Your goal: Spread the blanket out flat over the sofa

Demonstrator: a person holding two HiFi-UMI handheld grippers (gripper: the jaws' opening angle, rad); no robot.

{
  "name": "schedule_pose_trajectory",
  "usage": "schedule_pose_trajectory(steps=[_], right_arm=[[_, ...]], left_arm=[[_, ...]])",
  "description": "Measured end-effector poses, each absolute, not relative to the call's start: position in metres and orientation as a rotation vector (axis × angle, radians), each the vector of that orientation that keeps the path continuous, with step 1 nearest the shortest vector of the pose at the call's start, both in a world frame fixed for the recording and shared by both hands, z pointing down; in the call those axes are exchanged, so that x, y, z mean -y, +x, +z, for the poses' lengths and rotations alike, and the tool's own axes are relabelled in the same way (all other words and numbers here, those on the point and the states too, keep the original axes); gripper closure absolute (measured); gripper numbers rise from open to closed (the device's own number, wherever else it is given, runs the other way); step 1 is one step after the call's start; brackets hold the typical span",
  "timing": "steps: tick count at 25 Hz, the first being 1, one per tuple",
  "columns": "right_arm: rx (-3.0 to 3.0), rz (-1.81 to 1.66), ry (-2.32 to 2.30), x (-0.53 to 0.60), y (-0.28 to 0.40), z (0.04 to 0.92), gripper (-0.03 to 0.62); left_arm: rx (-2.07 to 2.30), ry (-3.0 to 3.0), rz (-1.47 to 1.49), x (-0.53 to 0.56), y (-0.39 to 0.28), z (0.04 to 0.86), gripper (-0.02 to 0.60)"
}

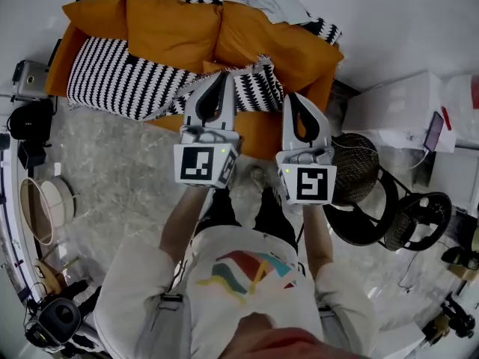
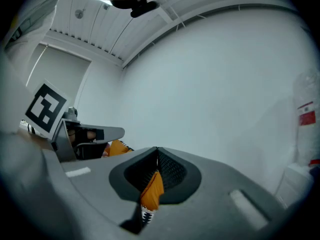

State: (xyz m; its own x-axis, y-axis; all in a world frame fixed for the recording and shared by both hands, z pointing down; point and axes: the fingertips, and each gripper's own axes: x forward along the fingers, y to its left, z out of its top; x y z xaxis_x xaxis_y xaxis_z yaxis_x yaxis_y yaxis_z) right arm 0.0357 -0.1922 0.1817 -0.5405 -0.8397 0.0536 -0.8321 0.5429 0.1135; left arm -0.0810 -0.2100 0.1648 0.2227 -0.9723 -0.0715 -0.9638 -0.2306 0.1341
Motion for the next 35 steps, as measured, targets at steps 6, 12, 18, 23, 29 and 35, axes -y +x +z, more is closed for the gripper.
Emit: schedule_pose_trajectory(steps=[6,12,18,23,29,35], right_arm=[[2.701,-0.082,1.383,0.217,0.032,0.236,0.589],[2.686,0.020,1.302,0.229,0.036,0.312,0.589],[2.693,0.117,1.312,0.234,0.038,0.374,0.589],[2.666,0.167,1.298,0.228,0.037,0.419,0.589],[2.631,0.239,1.294,0.216,0.043,0.452,0.589],[2.600,0.249,1.290,0.216,0.049,0.466,0.589]], left_arm=[[2.010,2.375,-0.127,0.234,-0.084,0.240,0.565],[2.018,2.277,-0.146,0.240,-0.083,0.322,0.565],[2.046,2.220,-0.107,0.230,-0.086,0.377,0.565],[1.952,2.283,-0.040,0.223,-0.067,0.414,0.565],[1.936,2.263,-0.020,0.221,-0.058,0.433,0.565],[1.916,2.285,0.026,0.222,-0.052,0.440,0.565]])
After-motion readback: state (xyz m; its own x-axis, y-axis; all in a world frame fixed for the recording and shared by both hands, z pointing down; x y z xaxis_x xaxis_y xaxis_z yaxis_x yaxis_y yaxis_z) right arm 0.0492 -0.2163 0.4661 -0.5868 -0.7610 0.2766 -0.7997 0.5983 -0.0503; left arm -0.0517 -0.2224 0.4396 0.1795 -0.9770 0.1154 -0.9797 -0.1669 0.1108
